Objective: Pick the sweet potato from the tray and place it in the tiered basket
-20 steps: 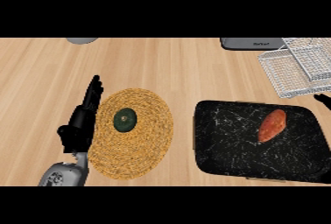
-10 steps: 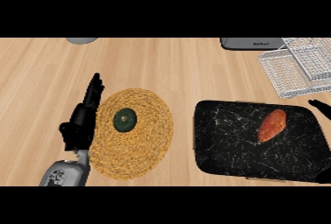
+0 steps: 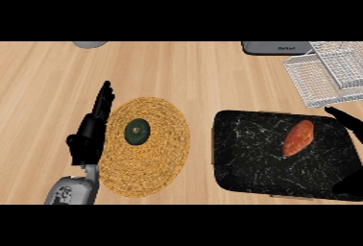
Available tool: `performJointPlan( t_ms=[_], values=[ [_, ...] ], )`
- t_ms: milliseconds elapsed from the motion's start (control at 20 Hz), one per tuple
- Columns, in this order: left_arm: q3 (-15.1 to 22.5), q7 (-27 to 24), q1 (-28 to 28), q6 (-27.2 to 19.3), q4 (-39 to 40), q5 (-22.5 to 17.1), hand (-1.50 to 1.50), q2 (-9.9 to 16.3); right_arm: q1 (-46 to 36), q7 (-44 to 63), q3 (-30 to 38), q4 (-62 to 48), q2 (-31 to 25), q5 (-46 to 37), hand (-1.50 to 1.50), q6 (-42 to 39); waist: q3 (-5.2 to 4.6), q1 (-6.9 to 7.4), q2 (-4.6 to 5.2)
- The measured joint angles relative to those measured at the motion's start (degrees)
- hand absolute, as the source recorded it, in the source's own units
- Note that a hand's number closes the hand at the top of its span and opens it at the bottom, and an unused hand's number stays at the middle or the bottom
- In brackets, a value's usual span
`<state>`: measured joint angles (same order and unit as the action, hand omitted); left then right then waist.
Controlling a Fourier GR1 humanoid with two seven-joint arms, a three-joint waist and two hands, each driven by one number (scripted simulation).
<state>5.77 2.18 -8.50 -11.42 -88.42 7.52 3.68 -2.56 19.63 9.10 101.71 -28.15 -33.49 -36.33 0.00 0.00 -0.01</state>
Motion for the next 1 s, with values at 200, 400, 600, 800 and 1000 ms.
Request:
performJointPlan(
  t_ms=[200, 400, 600, 800, 1000],
  values=[
    [-0.02, 1.08, 0.19, 0.31, -1.15, 0.69, 0.0, -0.42, -1.71, -0.01, -0.58, -2.33, 1.82, -1.77, -1.5, -0.04, -0.01, 0.04, 0.0],
    [-0.46, 1.77, 0.44, 0.98, -2.28, 0.84, 0.0, -0.51, -2.38, -0.36, -0.69, -3.76, 2.94, -3.19, -1.5, -0.39, -0.01, 0.03, -0.01],
    [-0.5, -0.23, 0.85, 1.0, -0.59, 1.41, 0.0, -1.38, -3.8, -1.82, -0.56, -6.57, 3.27, -4.73, -1.5, -0.14, -0.01, 0.03, 0.01],
    [-1.48, 0.85, -0.4, 1.55, -0.67, 1.28, 0.0, -1.27, -5.51, -0.73, -1.16, -8.08, 5.07, -5.96, -1.5, 0.04, 0.0, 0.03, 0.01],
    [-1.76, 1.97, 0.56, 2.03, -2.38, 1.28, 0.0, -1.15, -5.76, -3.65, -1.42, -12.08, 5.72, -8.07, -1.5, 3.03, 0.0, 0.09, 0.01]
  ],
)
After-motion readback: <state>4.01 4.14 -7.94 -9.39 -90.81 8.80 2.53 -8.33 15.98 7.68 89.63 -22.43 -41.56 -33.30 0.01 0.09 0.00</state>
